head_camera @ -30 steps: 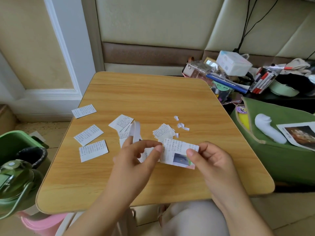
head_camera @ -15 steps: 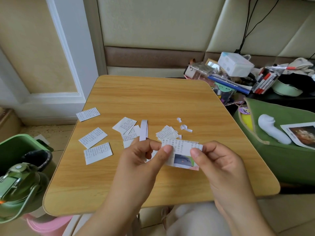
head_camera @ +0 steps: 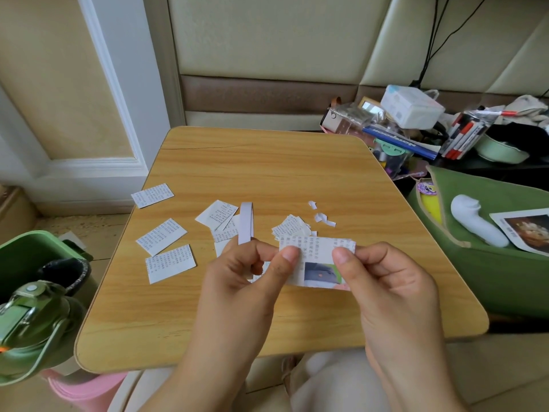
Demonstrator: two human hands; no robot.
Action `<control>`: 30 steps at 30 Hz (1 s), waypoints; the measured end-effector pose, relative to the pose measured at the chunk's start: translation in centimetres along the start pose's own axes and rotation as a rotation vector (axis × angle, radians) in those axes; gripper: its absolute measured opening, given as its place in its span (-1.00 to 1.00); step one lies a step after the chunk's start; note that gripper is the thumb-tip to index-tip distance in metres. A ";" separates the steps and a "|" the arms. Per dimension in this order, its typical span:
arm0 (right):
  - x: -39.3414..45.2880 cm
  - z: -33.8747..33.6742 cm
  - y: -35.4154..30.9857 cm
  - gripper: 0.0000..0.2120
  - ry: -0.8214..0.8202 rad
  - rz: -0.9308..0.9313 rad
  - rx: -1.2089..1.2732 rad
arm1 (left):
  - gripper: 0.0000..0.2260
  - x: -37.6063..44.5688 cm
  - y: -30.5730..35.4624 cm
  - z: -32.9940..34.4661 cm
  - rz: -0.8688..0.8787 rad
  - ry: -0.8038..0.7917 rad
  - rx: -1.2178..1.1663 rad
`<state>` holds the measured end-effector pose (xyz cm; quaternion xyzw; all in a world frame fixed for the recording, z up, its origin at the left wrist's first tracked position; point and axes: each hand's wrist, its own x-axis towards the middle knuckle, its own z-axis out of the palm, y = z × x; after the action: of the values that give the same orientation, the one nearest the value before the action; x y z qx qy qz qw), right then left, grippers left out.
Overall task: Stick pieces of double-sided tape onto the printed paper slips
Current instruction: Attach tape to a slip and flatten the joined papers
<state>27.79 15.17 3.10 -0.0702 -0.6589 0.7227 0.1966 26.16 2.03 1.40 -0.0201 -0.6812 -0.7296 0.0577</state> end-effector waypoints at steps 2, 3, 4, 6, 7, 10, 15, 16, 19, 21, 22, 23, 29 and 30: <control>0.0 0.1 0.0 -0.93 0.010 -0.002 -0.009 | -0.64 0.0 0.1 0.0 -0.007 0.004 -0.013; -0.1 0.1 0.0 -0.94 0.015 -0.002 -0.011 | -0.64 -0.1 0.1 0.0 -0.009 0.008 -0.016; -0.1 0.2 0.0 -0.94 0.020 -0.003 -0.012 | -0.64 -0.1 0.1 0.1 -0.010 0.012 -0.015; -0.1 0.2 -0.1 -0.93 0.033 -0.008 -0.016 | -0.64 -0.1 0.2 0.1 -0.009 0.016 -0.012; -0.1 0.3 -0.1 -0.92 0.039 -0.010 -0.023 | -0.64 -0.1 0.2 0.1 -0.006 0.017 -0.012; -0.1 0.4 -0.2 -0.87 0.048 -0.009 -0.042 | -0.65 -0.1 0.3 0.1 -0.007 0.024 -0.019; -0.3 0.5 -0.5 -0.92 0.054 0.010 -0.035 | -0.64 -0.2 0.4 0.1 -0.005 0.028 -0.021; -0.3 0.5 -0.5 -0.92 0.055 0.010 -0.034 | -0.64 -0.2 0.4 0.1 -0.009 0.027 -0.026; -0.3 0.6 -0.5 -0.92 0.060 0.010 -0.043 | -0.64 -0.3 0.4 0.1 -0.006 0.033 -0.024; -0.4 0.6 -0.6 -0.91 0.060 0.009 -0.046 | -0.64 -0.3 0.4 0.1 0.000 0.039 -0.025; -0.4 0.6 -0.6 -0.91 0.058 0.009 -0.049 | -0.64 -0.3 0.4 0.1 -0.001 0.041 -0.025; -0.4 0.6 -0.6 -0.90 0.057 0.008 -0.053 | -0.64 -0.3 0.4 0.1 -0.002 0.042 -0.027; -0.2 0.5 -0.3 -0.83 0.048 0.000 -0.036 | -0.71 -0.3 0.7 0.2 -0.011 0.048 -0.024; -0.2 0.5 -0.3 -0.83 0.046 0.003 -0.030 | -0.70 -0.3 0.8 0.2 -0.013 0.049 -0.038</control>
<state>27.83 14.69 3.41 -0.0906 -0.6650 0.7112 0.2093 26.56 2.21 2.18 0.0012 -0.6655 -0.7431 0.0693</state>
